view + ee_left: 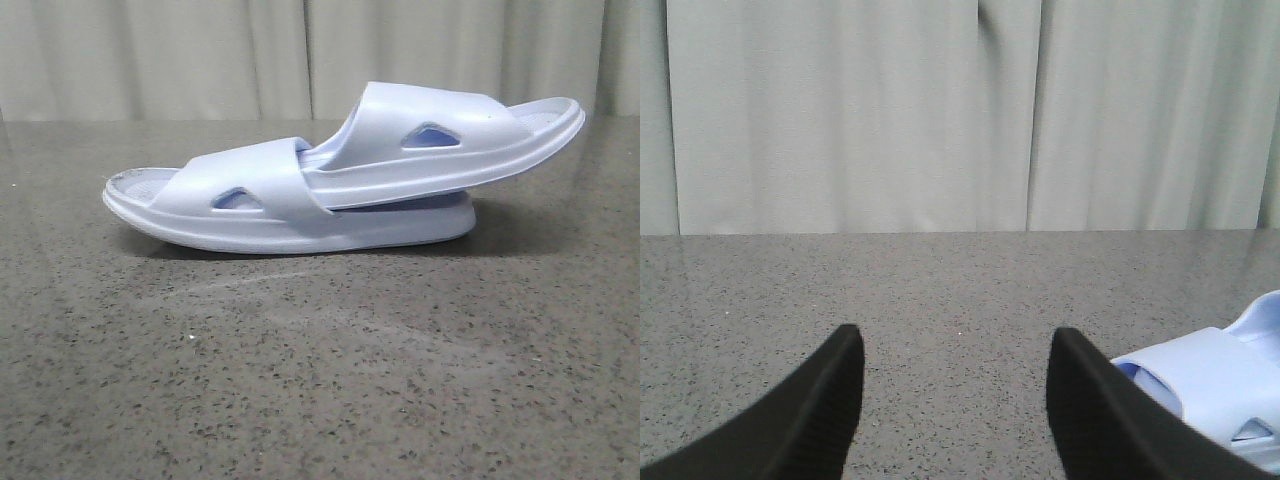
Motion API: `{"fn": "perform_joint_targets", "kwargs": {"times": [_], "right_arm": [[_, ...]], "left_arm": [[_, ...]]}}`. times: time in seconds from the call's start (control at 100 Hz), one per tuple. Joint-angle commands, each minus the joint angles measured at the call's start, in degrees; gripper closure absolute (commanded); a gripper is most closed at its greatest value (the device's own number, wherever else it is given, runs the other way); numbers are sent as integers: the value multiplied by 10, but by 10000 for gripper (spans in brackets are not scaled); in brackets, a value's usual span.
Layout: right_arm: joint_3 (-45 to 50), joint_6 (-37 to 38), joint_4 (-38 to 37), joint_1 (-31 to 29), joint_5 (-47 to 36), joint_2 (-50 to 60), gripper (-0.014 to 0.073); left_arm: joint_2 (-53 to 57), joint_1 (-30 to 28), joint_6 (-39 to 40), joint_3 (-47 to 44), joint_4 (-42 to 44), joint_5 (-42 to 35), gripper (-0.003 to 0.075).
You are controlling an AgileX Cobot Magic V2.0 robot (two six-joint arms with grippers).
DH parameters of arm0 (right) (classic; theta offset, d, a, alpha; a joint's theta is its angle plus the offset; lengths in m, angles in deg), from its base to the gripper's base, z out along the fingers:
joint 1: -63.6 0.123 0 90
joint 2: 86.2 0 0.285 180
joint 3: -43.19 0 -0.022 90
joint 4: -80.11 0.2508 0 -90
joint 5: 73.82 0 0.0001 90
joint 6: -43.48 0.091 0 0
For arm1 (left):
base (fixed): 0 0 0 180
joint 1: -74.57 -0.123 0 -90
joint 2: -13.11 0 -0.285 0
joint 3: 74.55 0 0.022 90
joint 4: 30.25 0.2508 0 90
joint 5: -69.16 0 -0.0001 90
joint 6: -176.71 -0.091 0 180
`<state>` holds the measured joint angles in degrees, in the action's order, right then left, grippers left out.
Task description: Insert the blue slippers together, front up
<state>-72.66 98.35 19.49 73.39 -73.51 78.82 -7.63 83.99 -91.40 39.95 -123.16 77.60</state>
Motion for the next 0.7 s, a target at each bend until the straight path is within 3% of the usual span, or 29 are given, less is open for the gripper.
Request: {"fn": "perform_joint_targets", "kwargs": {"times": [0.0, 0.22, 0.55, 0.69], "right_arm": [[-4, -3, -8, -2, -15, -3, 297], [-2, -3, -8, -2, -16, -3, 309], [-2, -3, -8, -2, -14, -3, 695], [-2, -3, -8, -2, -3, -3, 701]], "left_arm": [[-4, 5, -1, 15, -9, 5, 358], [-4, 5, -1, 15, -9, 5, 413], [-4, 5, -1, 15, -9, 5, 706], [-4, 5, -1, 15, -9, 5, 704]]}}
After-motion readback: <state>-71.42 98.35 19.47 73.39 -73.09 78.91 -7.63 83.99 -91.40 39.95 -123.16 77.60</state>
